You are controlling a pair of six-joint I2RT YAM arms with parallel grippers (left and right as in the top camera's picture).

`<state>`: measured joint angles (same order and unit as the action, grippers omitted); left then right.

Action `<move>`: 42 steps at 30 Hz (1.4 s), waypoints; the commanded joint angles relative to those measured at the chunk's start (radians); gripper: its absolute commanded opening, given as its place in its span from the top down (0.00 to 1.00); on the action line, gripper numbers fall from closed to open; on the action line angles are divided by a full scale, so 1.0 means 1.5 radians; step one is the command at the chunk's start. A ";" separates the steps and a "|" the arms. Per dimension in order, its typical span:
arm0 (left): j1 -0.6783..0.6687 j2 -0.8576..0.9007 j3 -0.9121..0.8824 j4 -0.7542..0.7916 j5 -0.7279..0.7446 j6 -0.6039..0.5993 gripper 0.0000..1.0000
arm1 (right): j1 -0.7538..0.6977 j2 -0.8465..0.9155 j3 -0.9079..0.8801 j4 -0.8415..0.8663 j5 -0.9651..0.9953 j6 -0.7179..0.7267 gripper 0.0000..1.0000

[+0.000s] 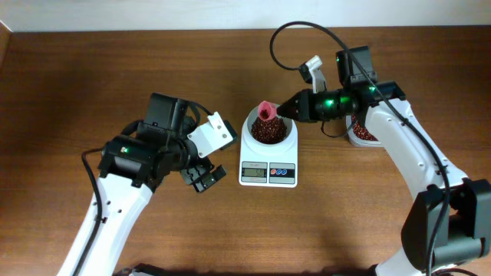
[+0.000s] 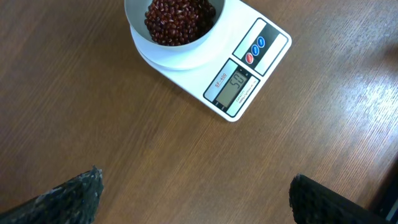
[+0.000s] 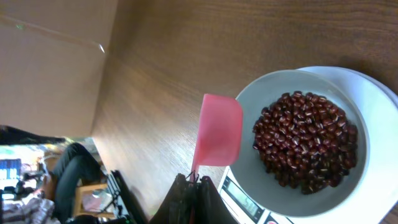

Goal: Scoop and weigh 50g on scale
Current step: 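Carry the empty scoop back over the bean tub with the right gripper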

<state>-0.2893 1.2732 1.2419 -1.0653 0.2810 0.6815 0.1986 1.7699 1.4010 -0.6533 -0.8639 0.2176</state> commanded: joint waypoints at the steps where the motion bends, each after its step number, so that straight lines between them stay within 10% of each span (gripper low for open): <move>1: 0.003 -0.007 0.010 0.001 0.008 0.011 0.01 | -0.003 -0.021 0.016 0.014 -0.041 0.051 0.96; 26: 0.003 -0.007 0.010 0.001 0.008 0.011 0.01 | -0.140 -0.021 0.016 -0.003 -0.190 0.064 0.96; 42: 0.003 -0.007 0.010 0.001 0.008 0.011 0.01 | -0.315 -0.021 0.016 -0.233 -0.210 -0.129 0.96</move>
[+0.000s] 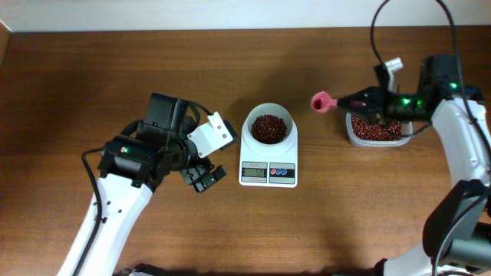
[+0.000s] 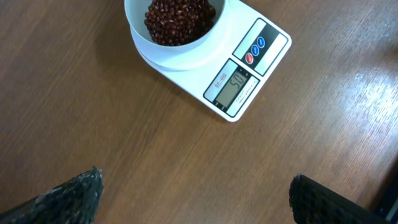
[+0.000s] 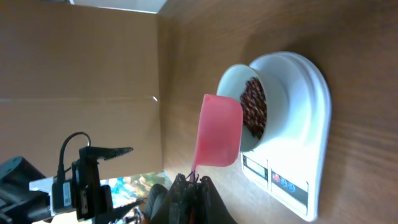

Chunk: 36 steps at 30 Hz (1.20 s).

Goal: Scoop and weigh 50g on scale
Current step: 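Carry the empty scoop back over the bean tub with the right gripper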

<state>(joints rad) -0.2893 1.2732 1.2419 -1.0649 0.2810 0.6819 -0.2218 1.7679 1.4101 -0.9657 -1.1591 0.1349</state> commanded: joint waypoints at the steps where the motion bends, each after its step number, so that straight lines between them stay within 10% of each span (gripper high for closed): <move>1: 0.003 -0.007 0.010 0.001 0.008 0.011 0.01 | -0.052 -0.020 0.010 -0.043 -0.013 -0.093 0.96; 13: 0.003 -0.007 0.010 0.001 0.008 0.011 0.01 | -0.215 -0.025 0.010 -0.173 0.062 -0.245 0.96; 36: 0.003 -0.007 0.010 0.000 0.008 0.011 0.01 | -0.113 -0.136 0.011 -0.073 0.510 -0.196 0.96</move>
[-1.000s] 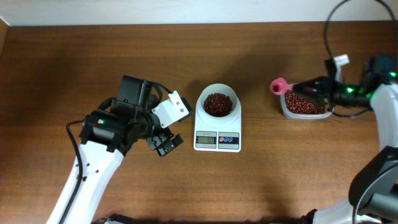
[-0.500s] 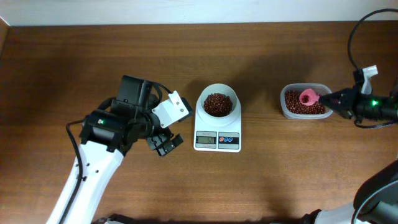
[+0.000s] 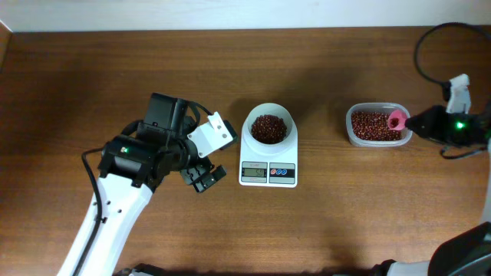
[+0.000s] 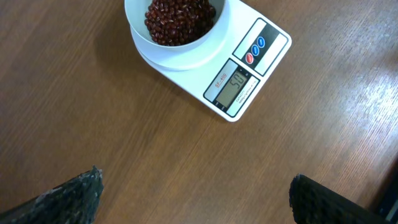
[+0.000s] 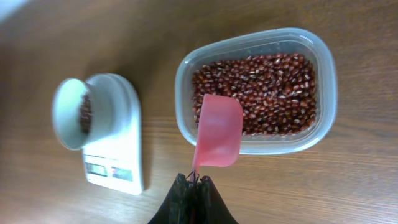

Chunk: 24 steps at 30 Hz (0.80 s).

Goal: Scoop and weigh 50g on scale

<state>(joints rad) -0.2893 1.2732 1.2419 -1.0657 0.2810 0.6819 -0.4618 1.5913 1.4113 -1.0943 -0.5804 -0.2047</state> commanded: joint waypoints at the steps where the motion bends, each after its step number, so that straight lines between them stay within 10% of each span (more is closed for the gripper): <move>1: 0.003 -0.007 0.010 0.001 0.008 0.011 0.01 | 0.065 -0.018 0.010 0.019 0.162 0.040 0.96; 24: 0.003 -0.007 0.010 0.001 0.008 0.011 0.01 | 0.432 -0.018 0.010 0.064 0.753 0.082 0.96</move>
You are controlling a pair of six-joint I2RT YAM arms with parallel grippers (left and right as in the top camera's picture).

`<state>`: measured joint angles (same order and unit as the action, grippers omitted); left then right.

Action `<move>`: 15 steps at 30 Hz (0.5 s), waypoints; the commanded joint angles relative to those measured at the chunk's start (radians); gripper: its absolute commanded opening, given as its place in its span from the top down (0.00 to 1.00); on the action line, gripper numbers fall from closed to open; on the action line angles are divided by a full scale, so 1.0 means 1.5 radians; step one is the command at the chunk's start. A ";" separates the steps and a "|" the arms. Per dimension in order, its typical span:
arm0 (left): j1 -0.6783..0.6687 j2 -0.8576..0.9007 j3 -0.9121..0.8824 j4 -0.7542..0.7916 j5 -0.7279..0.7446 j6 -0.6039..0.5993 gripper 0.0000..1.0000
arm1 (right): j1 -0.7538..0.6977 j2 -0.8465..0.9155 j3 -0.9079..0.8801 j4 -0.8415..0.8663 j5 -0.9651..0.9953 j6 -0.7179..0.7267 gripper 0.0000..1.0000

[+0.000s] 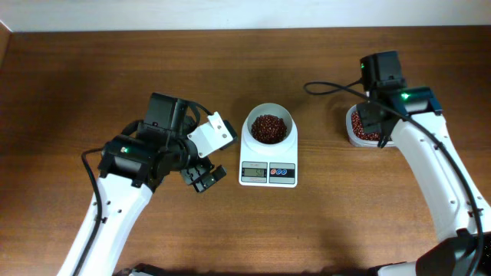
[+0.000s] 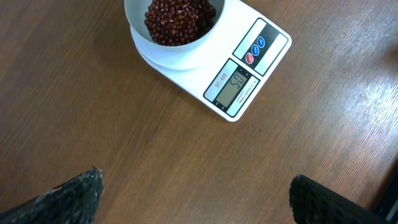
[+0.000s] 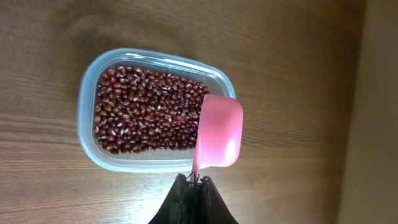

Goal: Scoop and weigh 50g on scale

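Observation:
A white scale (image 1: 268,167) stands mid-table with a white bowl of red beans (image 1: 268,127) on it. In the left wrist view its display (image 2: 231,83) reads about 50. A clear container of beans (image 3: 146,112) sits to the right of the scale, partly under my right arm (image 1: 355,132). My right gripper (image 3: 194,181) is shut on the handle of an empty pink scoop (image 3: 219,131), which hangs over the container's corner. My left gripper (image 2: 196,199) hangs open above bare table, left of the scale (image 2: 249,62).
Brown wooden table; its back edge (image 1: 245,29) meets a pale wall. A black cable (image 1: 330,86) loops from my right arm behind the scale. In the right wrist view the table ends at an edge (image 3: 362,112) close to the container.
My right arm has swung from reaching out at the far right to standing behind the container. The scoop is still over the container, now at its corner. The left arm is unmoved.
The pink scoop was tipped over the bowl on the scale. Then it hung empty between scale and container, then over the container's beans, and it is still there now. The display has read about 50 throughout, and my left gripper stayed open.

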<state>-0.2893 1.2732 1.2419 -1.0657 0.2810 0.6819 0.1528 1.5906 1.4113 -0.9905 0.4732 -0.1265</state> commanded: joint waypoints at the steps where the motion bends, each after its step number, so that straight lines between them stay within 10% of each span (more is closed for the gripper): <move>1: 0.003 -0.007 0.010 0.001 0.008 0.011 0.01 | 0.031 -0.018 0.010 -0.008 0.038 0.048 0.96; 11: 0.003 -0.007 0.010 0.001 0.008 0.011 0.01 | 0.060 -0.018 0.010 -0.010 -0.074 0.058 0.96; 15: 0.003 -0.007 0.010 0.001 0.008 0.011 0.01 | 0.060 -0.018 0.009 0.030 -0.378 0.058 0.96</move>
<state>-0.2893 1.2732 1.2419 -1.0657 0.2810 0.6819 0.2363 1.5902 1.4113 -0.9833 0.2470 -0.0517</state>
